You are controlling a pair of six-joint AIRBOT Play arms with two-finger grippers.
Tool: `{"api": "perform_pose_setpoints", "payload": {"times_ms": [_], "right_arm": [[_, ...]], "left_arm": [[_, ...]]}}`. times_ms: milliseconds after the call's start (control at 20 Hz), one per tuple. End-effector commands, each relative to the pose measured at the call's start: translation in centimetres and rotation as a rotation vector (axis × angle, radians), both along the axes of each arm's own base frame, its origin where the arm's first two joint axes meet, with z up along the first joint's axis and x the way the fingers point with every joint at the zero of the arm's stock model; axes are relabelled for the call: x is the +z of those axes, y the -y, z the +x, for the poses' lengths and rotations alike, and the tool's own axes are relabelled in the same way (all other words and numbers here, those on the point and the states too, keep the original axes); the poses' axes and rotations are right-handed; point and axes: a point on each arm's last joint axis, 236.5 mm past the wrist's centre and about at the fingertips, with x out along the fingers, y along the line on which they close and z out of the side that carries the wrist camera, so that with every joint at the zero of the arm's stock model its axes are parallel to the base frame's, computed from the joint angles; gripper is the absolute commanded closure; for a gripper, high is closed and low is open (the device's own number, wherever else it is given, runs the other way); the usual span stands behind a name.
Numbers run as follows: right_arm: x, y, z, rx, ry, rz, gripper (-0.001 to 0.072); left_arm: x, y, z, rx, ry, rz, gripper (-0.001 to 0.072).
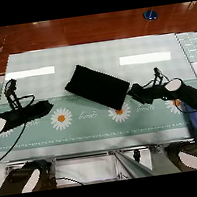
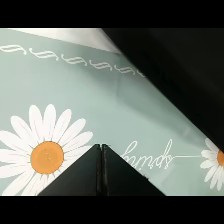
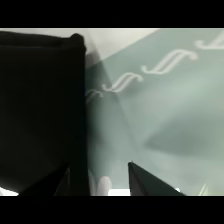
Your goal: Fold the shirts.
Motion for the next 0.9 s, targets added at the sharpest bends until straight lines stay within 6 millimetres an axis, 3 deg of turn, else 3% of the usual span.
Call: {"api": "perform_pose_setpoints", "payload": {"times_ms": [0, 150, 200, 250, 300, 450, 550, 700, 850], "right_arm": [[-1.1, -4.2, 0.6, 0.126, -0.085, 0.156, 0.03], [-1.5, -5.6, 1.9, 0.166, -0.11, 0.209, 0.0312], [-1.5, -5.9, 2.3, 0.188, -0.111, 0.22, 0.0365], [-1.0, -6.6, 2.7, 0.237, -0.086, 0.225, 0.0544], [0.1, -7.3, 3.3, 0.293, -0.035, 0.233, 0.0688], [6.0, -8.5, 5.7, 0.47, 0.108, 0.246, 0.069], [10.1, -7.1, 8.1, 0.526, 0.192, 0.136, 0.069], [18.1, -2.1, 11.9, 0.503, 0.33, -0.071, 0.069], [24.8, 2.7, 12.4, 0.422, 0.383, -0.121, 0.069]], "left_arm": [[-0.1, 0.0, -0.1, -0.001, -0.002, 0.0, 0.0689], [-0.1, 0.0, -0.1, -0.001, -0.002, 0.0, 0.0689], [-0.1, 0.0, 0.0, -0.001, -0.002, 0.0, 0.0689], [-0.1, 0.0, -0.1, -0.001, -0.002, 0.0, 0.0689], [-0.1, 0.0, -0.1, -0.001, -0.002, 0.0, 0.0689], [-0.1, 0.0, -0.1, -0.001, -0.002, -0.001, 0.0689], [-0.1, 0.0, -0.1, -0.002, -0.002, -0.001, 0.0689], [-0.1, 0.0, -0.1, -0.001, -0.002, -0.001, 0.0689], [-0.1, 0.1, -0.1, -0.001, -0.002, -0.001, 0.0689]]}}
